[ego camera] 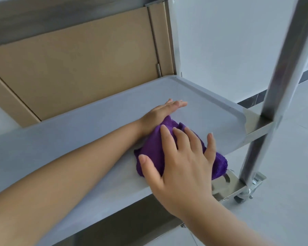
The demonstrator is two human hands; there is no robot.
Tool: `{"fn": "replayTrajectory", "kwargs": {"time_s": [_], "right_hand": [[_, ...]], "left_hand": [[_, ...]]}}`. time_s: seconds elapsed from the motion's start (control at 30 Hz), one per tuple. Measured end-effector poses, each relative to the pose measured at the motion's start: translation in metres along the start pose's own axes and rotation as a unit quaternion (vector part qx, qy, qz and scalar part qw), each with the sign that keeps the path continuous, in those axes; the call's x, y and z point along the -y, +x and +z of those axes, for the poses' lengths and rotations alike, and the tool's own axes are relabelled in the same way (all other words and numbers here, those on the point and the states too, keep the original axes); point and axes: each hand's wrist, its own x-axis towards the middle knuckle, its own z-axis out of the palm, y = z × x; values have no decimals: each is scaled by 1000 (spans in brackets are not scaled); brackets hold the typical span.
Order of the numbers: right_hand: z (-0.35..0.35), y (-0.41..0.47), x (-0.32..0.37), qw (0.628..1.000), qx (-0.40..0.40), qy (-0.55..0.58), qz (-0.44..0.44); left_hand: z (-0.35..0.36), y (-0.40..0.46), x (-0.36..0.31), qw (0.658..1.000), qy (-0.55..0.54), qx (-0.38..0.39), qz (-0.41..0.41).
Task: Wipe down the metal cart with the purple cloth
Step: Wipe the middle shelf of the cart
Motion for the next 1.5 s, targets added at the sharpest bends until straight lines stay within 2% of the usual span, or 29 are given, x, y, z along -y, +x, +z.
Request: {"fn": "replayTrajectory", "kwargs": {"time_s": [0.2, 0.33, 0.63, 0.73, 0.83, 0.97, 1.03, 1.13, 1.27, 1.4, 1.5], "right_hand": [[16, -27, 34, 993, -21, 23, -116], [21, -21, 20, 983, -57, 35, -172], [11, 9, -41, 975, -113, 41, -188], [2, 20, -65, 979, -134, 29, -154], [-5, 32, -80, 986, -152, 7, -70], [-10, 39, -86, 987, -155, 24, -31], [-11, 39, -91, 986, -159, 50, -16], [-21, 42, -102, 965, -213, 145, 55], [-43, 51, -128, 922, -289, 216, 142], [-46, 52, -138, 915, -295, 217, 169], [-42, 50, -134, 921, -308, 198, 132]], "left_hand": [[-1, -10, 10, 995, 90, 31, 2], [2, 0, 7, 997, 75, 1, 8], [1, 10, 6, 993, 119, 24, 12], [1, 8, 1, 993, 117, 11, 20], [2, 3, -17, 993, 112, -19, 33], [15, -2, -42, 992, 127, 7, 18], [23, -3, -47, 998, 65, 2, 6], [30, -1, -53, 998, -2, -59, 25], [41, 5, -67, 984, 34, -128, 116], [46, 36, -82, 978, 49, -143, 143], [41, 67, -88, 940, 190, -221, 178]]}}
